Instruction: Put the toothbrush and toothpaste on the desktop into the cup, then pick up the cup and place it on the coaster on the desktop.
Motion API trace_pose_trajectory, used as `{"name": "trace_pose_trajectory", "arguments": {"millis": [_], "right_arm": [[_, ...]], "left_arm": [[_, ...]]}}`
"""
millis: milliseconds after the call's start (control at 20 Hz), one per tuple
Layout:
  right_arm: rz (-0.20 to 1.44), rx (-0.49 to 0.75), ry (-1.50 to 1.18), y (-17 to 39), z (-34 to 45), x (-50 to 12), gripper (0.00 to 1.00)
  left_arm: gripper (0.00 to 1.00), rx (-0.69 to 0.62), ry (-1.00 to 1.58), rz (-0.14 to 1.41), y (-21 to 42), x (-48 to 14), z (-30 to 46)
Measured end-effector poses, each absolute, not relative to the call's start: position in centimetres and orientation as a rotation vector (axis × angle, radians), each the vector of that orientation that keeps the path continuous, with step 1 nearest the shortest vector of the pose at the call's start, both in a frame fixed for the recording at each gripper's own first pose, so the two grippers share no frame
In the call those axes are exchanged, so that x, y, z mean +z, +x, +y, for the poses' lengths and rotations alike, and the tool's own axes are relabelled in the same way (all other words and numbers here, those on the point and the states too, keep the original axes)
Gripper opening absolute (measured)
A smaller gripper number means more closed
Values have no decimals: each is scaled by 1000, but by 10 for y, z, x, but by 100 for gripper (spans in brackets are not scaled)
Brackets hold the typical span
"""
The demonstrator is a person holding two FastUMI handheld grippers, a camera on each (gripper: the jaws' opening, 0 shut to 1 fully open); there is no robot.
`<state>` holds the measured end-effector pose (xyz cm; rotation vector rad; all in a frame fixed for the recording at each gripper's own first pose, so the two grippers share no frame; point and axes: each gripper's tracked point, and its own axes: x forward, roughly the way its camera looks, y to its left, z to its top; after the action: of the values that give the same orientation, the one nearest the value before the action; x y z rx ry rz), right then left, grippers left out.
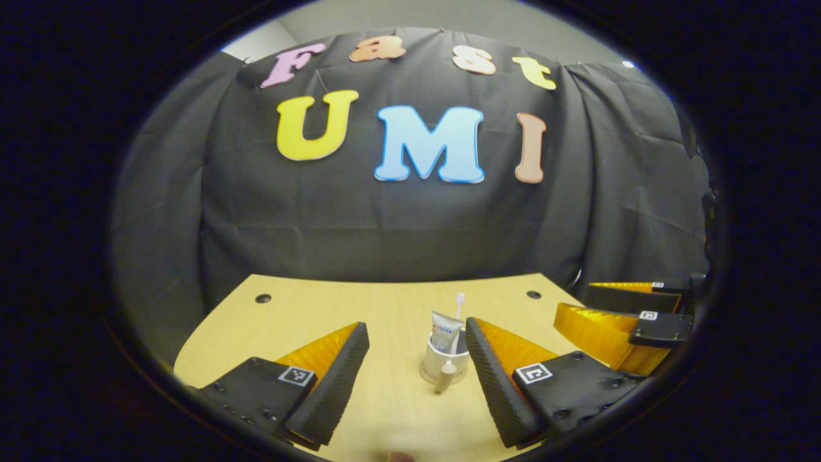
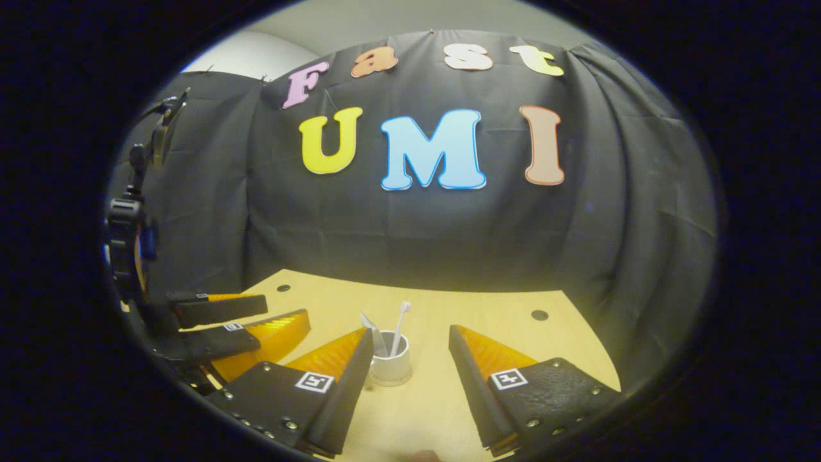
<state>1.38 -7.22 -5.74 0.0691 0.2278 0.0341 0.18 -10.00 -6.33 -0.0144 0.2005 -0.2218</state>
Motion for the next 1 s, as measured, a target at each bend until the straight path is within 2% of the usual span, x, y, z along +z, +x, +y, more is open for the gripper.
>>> {"name": "trace_pose_trajectory", "arguments": {"millis": [200, 250, 300, 350, 400, 450, 500, 550, 700, 750, 850, 950, 1000], "right_arm": [[136, -8, 21, 5, -64, -33, 74], [123, -15, 13, 4, -60, -33, 94], [108, -14, 11, 3, -55, -30, 100], [99, -16, 7, 3, -50, -27, 97], [92, -20, -1, 2, -47, -25, 97], [83, -21, -9, 1, -43, -21, 97], [78, -24, -14, 0, -39, -17, 97], [71, -23, -17, -1, -36, -16, 97], [62, -26, -20, -4, -31, -10, 97], [60, -24, -14, -4, -30, -9, 97], [55, -26, -2, -6, -30, -6, 97], [51, -30, 5, -9, -32, -3, 97], [48, -35, 8, -11, -34, -1, 97]], "left_arm": [[97, -202, -34, 62, -20, -32, -70], [96, -199, -37, 49, -23, -26, -65], [96, -195, -41, 35, -33, -12, -65], [100, -190, -44, 28, -43, -3, -62], [92, -180, -47, 19, -46, 1, -56], [92, -176, -51, 9, -49, 4, -50], [100, -169, -56, 0, -51, 8, -45], [96, -165, -58, -9, -52, 11, -41], [96, -152, -55, -25, -52, 17, -33], [92, -152, -52, -28, -52, 18, -33], [100, -147, -41, -37, -53, 20, -33], [92, -141, -35, -40, -55, 19, -34], [96, -138, -33, -40, -55, 18, -34]]}}
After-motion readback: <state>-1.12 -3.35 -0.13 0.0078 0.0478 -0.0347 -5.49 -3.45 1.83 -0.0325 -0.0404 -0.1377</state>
